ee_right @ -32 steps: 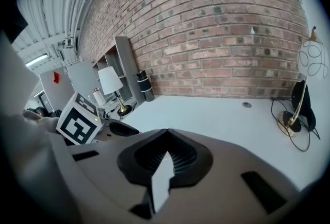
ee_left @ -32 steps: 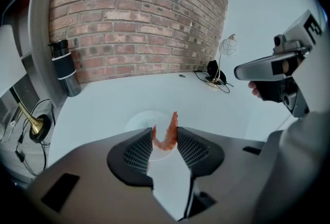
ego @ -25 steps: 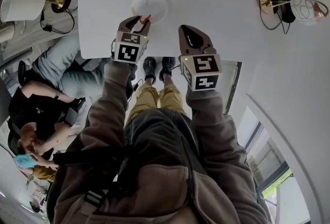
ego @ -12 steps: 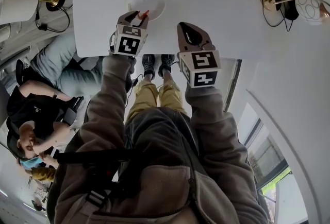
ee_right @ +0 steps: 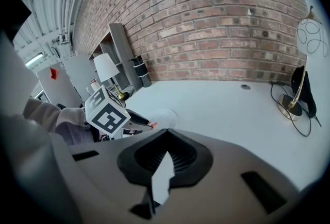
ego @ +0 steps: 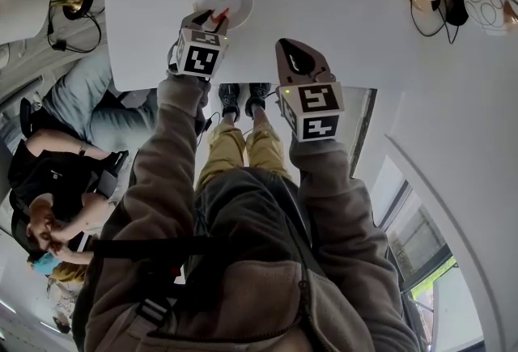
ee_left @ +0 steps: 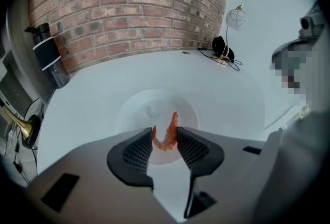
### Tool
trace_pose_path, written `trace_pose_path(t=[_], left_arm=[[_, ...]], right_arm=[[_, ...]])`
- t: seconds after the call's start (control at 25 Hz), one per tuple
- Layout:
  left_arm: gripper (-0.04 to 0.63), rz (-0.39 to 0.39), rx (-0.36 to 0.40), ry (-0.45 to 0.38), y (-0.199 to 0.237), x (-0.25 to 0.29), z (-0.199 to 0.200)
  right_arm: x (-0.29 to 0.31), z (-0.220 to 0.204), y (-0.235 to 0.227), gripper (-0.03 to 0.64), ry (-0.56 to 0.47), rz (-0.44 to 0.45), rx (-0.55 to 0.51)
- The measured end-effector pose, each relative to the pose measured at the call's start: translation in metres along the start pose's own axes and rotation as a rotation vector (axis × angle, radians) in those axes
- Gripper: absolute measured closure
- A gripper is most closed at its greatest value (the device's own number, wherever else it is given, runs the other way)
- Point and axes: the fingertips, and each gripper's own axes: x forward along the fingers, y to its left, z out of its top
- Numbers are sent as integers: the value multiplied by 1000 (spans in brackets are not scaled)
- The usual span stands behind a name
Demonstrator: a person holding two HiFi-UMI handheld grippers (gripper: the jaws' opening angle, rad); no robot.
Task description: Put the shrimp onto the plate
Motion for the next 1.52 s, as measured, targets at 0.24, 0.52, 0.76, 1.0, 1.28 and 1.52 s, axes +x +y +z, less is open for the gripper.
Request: trace_pose_path(t=[0.24,0.52,0.76,1.0,1.28,1.52], left_arm=[[442,-4,10,11,-1,8,0],[442,-2,-10,15,1,14,-1],[442,2,-6,32,1,19,-2],[440,3,-4,19,0,21,-1],[440,14,10,-3,1,13,-1],[440,47,-39,-124,-1,-27,13]], right_arm=[[-1,-2,-2,617,-2,-5,6],[-2,-8,-2,617,8,-5,7],[-4,-12,-5,617,11,-9,7],[-9,-16,-10,617,12,-21,6],[-13,-10,-2,617,-20,5,-27],[-20,-4,4,617,-40,11,-34]])
